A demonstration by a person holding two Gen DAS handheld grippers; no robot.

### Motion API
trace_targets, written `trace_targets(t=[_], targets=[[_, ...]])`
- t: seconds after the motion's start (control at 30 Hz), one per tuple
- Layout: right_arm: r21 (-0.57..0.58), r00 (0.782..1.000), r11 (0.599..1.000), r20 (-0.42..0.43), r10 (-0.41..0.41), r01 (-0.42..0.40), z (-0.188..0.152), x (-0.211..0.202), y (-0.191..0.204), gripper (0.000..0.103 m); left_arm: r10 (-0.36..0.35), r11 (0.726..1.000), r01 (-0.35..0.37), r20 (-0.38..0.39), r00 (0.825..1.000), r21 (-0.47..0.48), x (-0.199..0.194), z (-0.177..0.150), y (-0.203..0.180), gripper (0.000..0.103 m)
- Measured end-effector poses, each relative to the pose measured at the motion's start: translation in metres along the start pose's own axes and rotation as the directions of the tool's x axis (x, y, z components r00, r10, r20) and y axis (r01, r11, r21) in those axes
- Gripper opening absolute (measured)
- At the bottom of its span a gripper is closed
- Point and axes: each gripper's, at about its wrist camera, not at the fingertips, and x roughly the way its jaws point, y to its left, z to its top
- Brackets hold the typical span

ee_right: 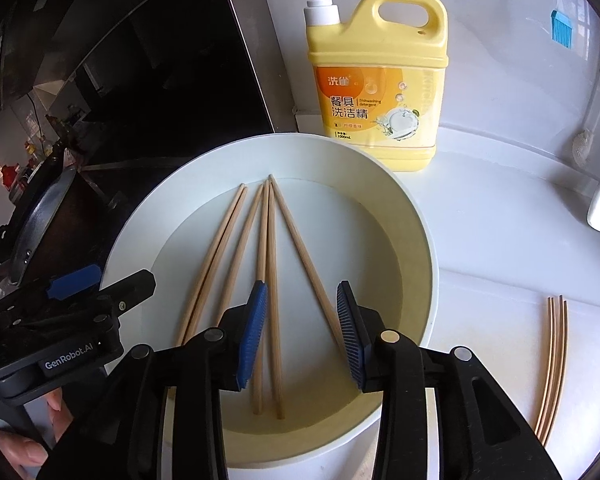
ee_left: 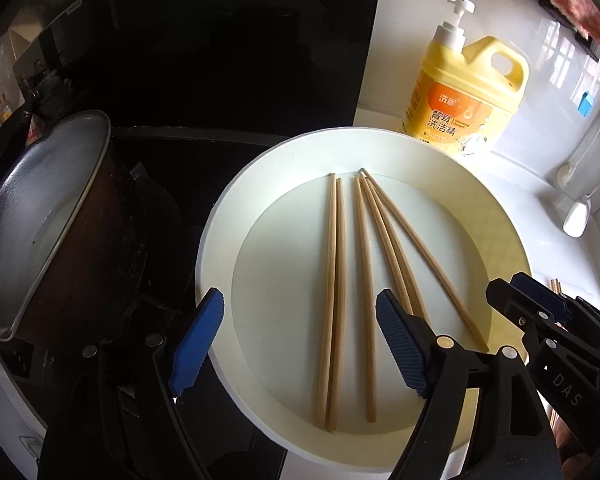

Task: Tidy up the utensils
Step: 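Open both tools to release the chopsticks into the basin, then move both open tools back over the four chopsticks on the board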

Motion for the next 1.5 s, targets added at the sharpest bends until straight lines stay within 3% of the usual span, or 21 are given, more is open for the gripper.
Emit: trace_targets(t=[0.33, 0.77, 1.17, 1.5], targets=[[-0.008, 1.000, 1.000, 0.029, 0.006, -0.006, -0.014, -0.030, -0.006, 0.047, 0.003, 1.000, -0.003, 0.013, 1.000, -0.024, -0.024, -0.012, -0.002, 0.081], [0.021, 0.998, 1.000, 0.062, -0.014, 0.013, -0.038, -0.075, -0.047, 0.058, 0.008, 1.000, -0.008, 0.046, 0.999, 0.000, -0.054, -0.025, -0.036, 0.085], [0.099, 0.993, 0.992, 0.085, -0.087, 0.078, -0.071, -0.114, -0.110, 0.058, -0.059, 0.995, 0.055, 0.046, 0.997, 0.084, -0.071, -0.049, -0.106, 0.088], [0.202, 0.985, 0.969, 0.066, -0.161, 0.145, -0.107, -0.135, -0.172, 0.058, -0.132, 0.975, 0.126, 0.021, 0.991, 0.183, -0.070, -0.067, -0.166, 0.090]])
